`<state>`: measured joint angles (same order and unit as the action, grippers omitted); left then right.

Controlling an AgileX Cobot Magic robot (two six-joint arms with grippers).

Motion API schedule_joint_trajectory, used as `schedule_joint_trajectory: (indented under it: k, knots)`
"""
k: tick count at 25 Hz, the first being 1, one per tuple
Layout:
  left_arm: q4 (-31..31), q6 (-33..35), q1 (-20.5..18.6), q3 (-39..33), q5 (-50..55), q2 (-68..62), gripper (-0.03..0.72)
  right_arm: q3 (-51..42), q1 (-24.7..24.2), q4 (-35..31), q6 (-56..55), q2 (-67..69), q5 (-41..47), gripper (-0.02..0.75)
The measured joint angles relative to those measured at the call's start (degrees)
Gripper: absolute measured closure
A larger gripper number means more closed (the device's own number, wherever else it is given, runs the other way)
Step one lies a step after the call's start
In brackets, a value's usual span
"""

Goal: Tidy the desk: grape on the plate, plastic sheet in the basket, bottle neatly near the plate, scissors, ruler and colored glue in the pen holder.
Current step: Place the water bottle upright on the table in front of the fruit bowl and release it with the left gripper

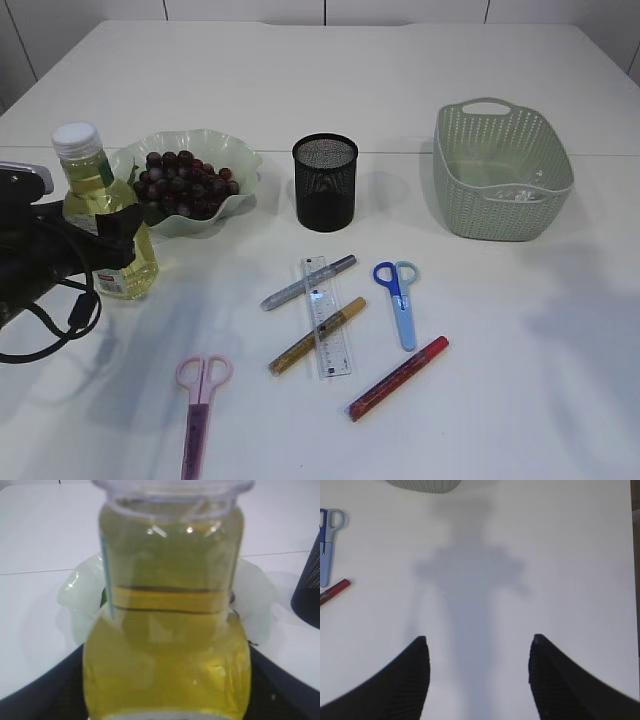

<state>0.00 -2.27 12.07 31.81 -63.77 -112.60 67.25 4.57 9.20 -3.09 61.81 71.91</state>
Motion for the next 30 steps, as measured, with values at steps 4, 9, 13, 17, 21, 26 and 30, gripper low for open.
schedule_joint_trajectory:
  k: [4, 9, 13, 17, 21, 26, 30]
  knots:
    - [0.0, 0.0, 0.0, -0.8, 0.0, 2.1, 0.103, 0.0, 0.0, 0.0, 0.0, 0.0, 0.0, 0.248]
    - [0.0, 0.3, 0.0, -0.8, -1.4, 4.4, 0.103, 0.0, 0.0, 0.0, 0.0, 0.0, 0.0, 0.248]
    - [0.0, 1.3, 0.0, -0.8, -1.5, 6.4, 0.103, 0.0, 0.0, 0.0, 0.0, 0.0, 0.0, 0.248]
    - [-0.3, 1.7, 0.0, -0.8, -1.5, 9.1, 0.103, 0.0, 0.0, 0.1, 0.0, 0.0, 0.0, 0.248]
    - [-0.6, 2.3, 0.0, -0.8, -1.5, 12.1, 0.104, 0.0, 0.0, 0.1, 0.0, 0.0, 0.0, 0.248]
    - [-1.2, 2.3, 0.0, -0.9, -1.5, 16.0, 0.104, 0.0, 0.0, 0.1, 0.0, 0.0, 0.0, 0.248]
    - [-1.4, 2.3, 0.0, -0.9, 2.1, 20.0, 0.121, 0.0, 0.0, -0.1, 0.0, 0.0, 0.0, 0.248]
